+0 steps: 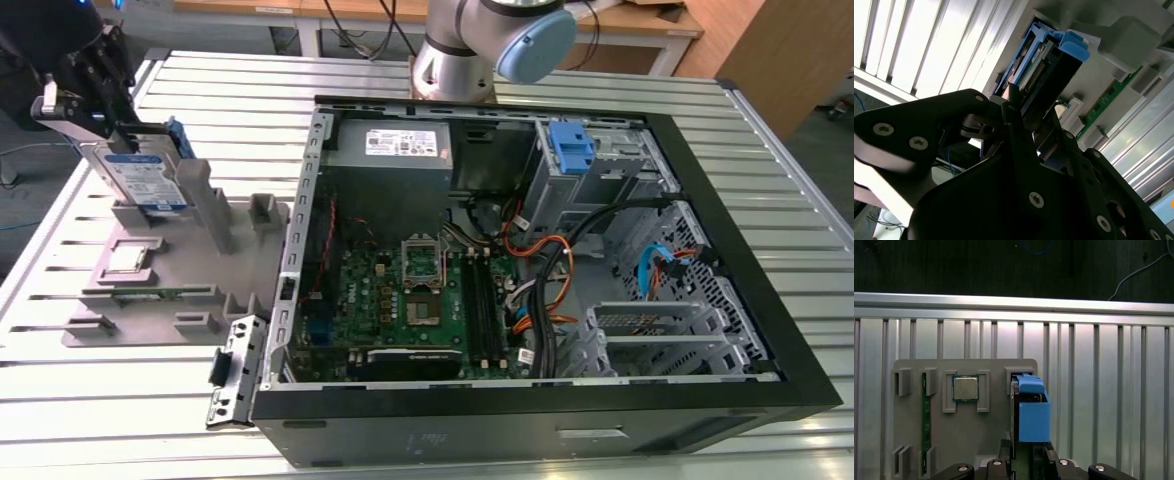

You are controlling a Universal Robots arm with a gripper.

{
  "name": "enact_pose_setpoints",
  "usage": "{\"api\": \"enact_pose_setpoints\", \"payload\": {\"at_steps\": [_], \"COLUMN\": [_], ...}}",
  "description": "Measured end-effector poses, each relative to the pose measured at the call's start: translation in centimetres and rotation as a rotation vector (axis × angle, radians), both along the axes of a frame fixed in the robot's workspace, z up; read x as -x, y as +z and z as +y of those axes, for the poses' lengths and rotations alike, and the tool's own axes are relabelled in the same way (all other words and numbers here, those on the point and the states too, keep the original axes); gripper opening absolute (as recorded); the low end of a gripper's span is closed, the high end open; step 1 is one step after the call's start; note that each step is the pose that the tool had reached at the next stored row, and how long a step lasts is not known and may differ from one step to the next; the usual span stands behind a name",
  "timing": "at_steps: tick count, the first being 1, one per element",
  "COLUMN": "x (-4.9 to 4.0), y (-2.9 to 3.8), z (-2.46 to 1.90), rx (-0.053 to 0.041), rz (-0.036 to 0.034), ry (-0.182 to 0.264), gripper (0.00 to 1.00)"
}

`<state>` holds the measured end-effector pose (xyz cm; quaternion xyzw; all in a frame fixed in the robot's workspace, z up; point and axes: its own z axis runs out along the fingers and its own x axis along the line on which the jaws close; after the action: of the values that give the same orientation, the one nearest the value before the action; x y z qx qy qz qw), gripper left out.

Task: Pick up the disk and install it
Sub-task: 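Pick up the disk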

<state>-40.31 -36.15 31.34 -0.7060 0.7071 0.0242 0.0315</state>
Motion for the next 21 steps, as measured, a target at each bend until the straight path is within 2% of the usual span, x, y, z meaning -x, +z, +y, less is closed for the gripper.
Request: {"api": "enact_pose_setpoints", "payload": {"at_steps": [21], "x": [0.0], "y": [0.36], "z": [0.0], "rx": [0.0002], "rz": [0.0003], "ry": [0.0], "gripper": [0.35]}}
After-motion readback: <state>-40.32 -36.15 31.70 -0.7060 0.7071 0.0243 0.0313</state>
